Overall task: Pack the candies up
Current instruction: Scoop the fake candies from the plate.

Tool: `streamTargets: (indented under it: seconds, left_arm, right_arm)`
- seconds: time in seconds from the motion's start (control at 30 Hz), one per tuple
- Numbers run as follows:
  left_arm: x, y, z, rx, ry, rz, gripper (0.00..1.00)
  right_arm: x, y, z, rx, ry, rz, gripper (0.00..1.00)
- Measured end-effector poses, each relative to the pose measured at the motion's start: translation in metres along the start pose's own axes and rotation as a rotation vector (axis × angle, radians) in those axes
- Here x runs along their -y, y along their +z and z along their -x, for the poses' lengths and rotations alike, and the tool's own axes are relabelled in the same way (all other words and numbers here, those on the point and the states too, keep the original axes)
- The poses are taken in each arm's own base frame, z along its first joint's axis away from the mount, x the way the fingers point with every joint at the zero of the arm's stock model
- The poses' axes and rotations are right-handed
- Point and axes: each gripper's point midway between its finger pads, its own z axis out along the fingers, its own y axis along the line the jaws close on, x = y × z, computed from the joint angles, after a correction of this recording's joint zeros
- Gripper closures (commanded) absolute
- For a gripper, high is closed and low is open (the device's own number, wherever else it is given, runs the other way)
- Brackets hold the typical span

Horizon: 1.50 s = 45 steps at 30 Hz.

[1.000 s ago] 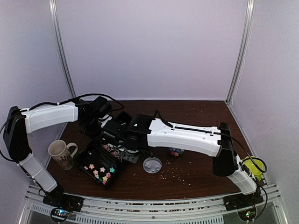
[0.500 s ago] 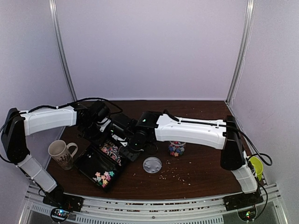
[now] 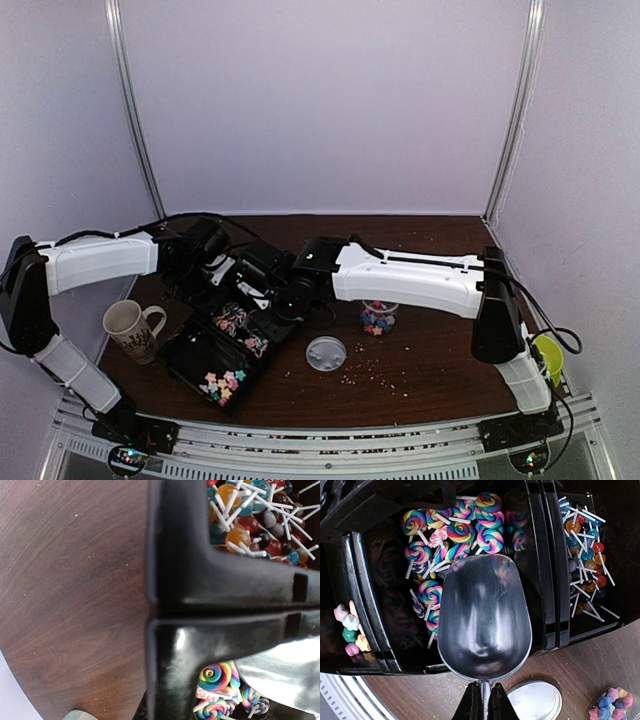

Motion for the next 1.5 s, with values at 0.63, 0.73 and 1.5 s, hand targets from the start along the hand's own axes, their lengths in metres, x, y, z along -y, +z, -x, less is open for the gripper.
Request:
streamTargets:
  seconds: [0.63, 0.73, 1.5]
  left_arm:
    - [-0.014, -0.018, 0.020, 0.141, -0.091, 0.005, 1.00]
    - [-0.013, -0.018, 0.020, 0.138, -0.101, -0.004, 1.00]
    - [-0.009, -0.016, 0.008, 0.084, -0.069, 0.016, 1.00]
  right_arm:
    - [0.013, -0.011, 0.010, 0.111, 0.141, -0.082, 1.00]
    - [0.016, -0.014, 0.008, 0.096, 0.124, -0.085, 1.00]
    - [0.017, -0.030, -0.017, -0.106, -0.191, -0.141, 1.00]
